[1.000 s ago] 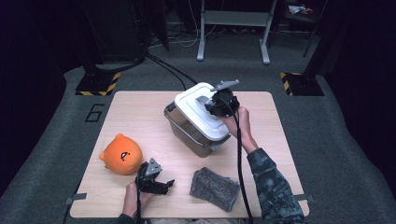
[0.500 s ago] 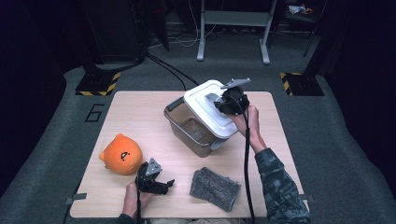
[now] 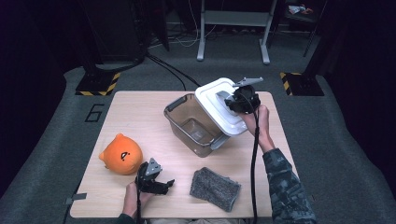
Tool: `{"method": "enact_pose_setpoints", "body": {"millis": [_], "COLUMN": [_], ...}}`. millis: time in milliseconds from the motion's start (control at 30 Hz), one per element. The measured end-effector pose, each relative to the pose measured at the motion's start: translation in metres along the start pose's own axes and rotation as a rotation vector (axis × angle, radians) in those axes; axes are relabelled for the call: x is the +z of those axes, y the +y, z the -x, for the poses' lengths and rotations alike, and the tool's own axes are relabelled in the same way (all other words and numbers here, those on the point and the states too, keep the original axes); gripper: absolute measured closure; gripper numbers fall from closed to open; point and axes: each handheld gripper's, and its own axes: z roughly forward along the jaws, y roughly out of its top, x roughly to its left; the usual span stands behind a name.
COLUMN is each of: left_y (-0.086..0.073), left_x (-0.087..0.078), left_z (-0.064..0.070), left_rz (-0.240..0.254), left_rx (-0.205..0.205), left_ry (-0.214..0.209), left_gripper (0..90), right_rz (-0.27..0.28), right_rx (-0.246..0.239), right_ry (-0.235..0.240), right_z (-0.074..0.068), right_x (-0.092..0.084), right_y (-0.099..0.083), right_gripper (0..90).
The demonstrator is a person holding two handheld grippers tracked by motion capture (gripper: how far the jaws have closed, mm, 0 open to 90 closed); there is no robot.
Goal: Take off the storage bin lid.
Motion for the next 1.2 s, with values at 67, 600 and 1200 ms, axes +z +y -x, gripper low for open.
{"method": "enact_pose_setpoints", "body": {"millis": [67, 600, 1200], "left_y": [0.0, 0.0, 0.0], "left_x": [0.0, 0.0, 0.0], "left_z": [0.0, 0.0, 0.0], "left_rz": [-0.001, 0.002, 0.002], "left_rx": [0.003, -0.003, -0.003], "left_ry": [0.002, 0.004, 0.002], "left_gripper": [12.8, 12.8, 12.8], "right_rz": [0.002, -0.007, -0.025], "right_rx": [0.011, 0.062, 0.166], "right_ry": [-0.01, -0.086, -0.187], "right_z": [0.003, 0.032, 0.065], "right_x": [-0.001, -0.006, 0.006], "right_y": [-0.001, -0.013, -0.032], "right_gripper": [66.6, 66.6, 66.5]}}
